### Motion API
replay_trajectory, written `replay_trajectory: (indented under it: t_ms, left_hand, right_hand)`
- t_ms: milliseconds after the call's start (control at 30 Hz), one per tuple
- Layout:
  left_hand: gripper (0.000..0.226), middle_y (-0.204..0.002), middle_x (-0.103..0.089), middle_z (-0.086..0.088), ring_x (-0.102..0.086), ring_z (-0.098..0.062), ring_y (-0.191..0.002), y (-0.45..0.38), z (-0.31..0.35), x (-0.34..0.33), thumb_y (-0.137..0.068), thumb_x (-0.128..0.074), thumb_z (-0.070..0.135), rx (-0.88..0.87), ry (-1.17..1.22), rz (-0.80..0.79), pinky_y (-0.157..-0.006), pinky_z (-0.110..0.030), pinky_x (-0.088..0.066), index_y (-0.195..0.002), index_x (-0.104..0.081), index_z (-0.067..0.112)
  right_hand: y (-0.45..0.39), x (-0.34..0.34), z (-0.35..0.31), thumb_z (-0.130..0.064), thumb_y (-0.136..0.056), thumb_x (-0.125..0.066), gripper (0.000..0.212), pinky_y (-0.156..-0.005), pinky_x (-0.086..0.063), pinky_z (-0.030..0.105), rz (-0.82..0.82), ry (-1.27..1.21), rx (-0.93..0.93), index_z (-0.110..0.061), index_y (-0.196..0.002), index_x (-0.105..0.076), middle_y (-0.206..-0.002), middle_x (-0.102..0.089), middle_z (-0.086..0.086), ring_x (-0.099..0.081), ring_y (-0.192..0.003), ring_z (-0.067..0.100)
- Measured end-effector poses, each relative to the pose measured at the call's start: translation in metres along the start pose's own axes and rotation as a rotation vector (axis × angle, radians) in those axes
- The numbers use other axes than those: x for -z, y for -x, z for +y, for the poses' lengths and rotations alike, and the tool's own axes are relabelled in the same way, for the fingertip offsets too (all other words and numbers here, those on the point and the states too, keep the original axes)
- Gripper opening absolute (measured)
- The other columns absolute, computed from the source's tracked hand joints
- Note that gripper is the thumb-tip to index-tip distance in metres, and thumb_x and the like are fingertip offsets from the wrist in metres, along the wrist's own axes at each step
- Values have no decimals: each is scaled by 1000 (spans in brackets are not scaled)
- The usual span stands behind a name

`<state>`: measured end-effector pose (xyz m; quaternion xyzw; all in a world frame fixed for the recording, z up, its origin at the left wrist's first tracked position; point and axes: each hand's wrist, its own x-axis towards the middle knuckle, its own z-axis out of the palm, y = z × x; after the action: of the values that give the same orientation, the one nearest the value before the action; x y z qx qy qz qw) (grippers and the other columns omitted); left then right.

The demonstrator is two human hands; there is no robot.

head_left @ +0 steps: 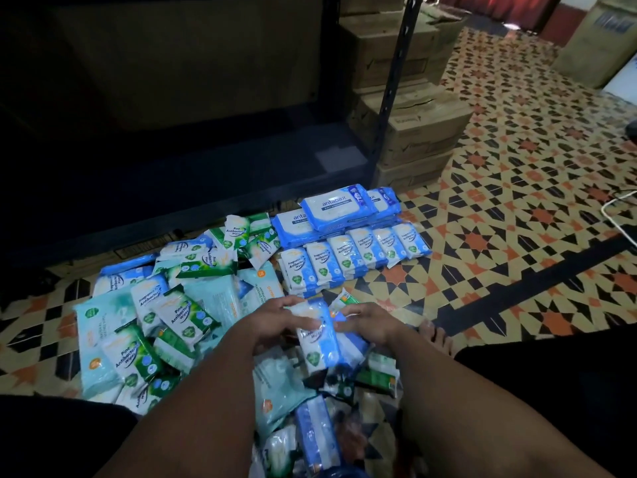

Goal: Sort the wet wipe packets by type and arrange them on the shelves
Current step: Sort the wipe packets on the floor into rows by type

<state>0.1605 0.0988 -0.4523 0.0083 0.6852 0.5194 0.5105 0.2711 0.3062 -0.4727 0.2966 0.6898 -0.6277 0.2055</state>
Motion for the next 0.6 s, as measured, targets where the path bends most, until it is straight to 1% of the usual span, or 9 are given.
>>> replay_trajectory:
  t_ms: [67,133,200,300,367,467,533,567,600]
  left_hand:
    - [64,-103,-77,-9,-72,-31,-99,0,13,-5,-64,-92,11,-32,171,19,-80,-42,-60,-118,-58,18]
    - [67,-111,-75,-10,-73,-30,-101,-6,25,-14,-67,-91,9,-80,274,59,-87,-49,-59,-123,-55,14]
    - [59,-112,-75,-11,-74,-29,-98,-14,36,-25,-73,-87,7,-139,340,119,-83,-48,-60,-124,-58,12]
    - [41,-110,-74,-12,-75,-24,-89,-28,48,-42,-79,-84,8,-190,382,202,-74,-44,-62,-112,-62,17]
    - [40,-110,-73,-12,-75,-23,-88,-40,52,-52,-82,-81,8,-211,372,212,-77,-48,-62,-117,-62,16]
    - [42,-114,-69,-11,-73,-28,-97,-59,59,-65,-88,-76,4,-202,337,221,-78,-48,-62,-121,-60,24]
    - [43,-117,-67,-12,-72,-30,-98,-72,66,-75,-89,-72,1,-209,326,216,-76,-45,-63,-120,-60,28]
    - [45,-117,-68,-12,-72,-31,-97,-78,70,-81,-89,-71,0,-217,309,205,-75,-45,-63,-122,-60,28]
    - [46,-117,-68,-13,-72,-31,-96,-85,75,-88,-89,-71,-1,-227,291,196,-74,-46,-63,-124,-59,26]
  right_hand:
    - [0,2,-4,-36,-74,-89,49,-101,-52,45,43,-146,-7,-10,-114,-73,-125,-68,7,-65,-114,27]
    - [-2,4,-6,-31,-86,-79,40,-101,-52,52,97,-285,-5,-9,-119,-71,-130,-67,8,-66,-115,30]
    - [-4,8,-9,-28,-95,-69,35,-99,-53,55,205,-364,-19,-10,-125,-68,-126,-69,9,-68,-112,31]
    - [-23,29,2,-53,-74,-77,69,-99,-49,64,294,-462,-26,-16,-131,-66,-129,-67,10,-65,-115,36]
    - [-20,41,-6,-66,-71,-79,71,-98,-50,64,287,-567,-31,-20,-124,-69,-121,-70,9,-65,-113,37]
    - [-4,54,-28,-46,-69,-89,54,-94,-55,56,253,-541,33,-20,-114,-72,-111,-75,11,-70,-102,35]
    - [-7,71,-31,-14,-72,-82,34,-69,-58,42,306,-437,73,-10,-104,-70,-101,-72,13,-68,-87,34]
    - [-9,81,-33,-4,-72,-74,22,-57,-50,37,335,-418,67,-5,-93,-68,-94,-68,16,-62,-78,32]
    - [-10,92,-36,-1,-70,-70,13,-55,-43,35,351,-399,45,-3,-82,-65,-89,-64,17,-57,-76,31]
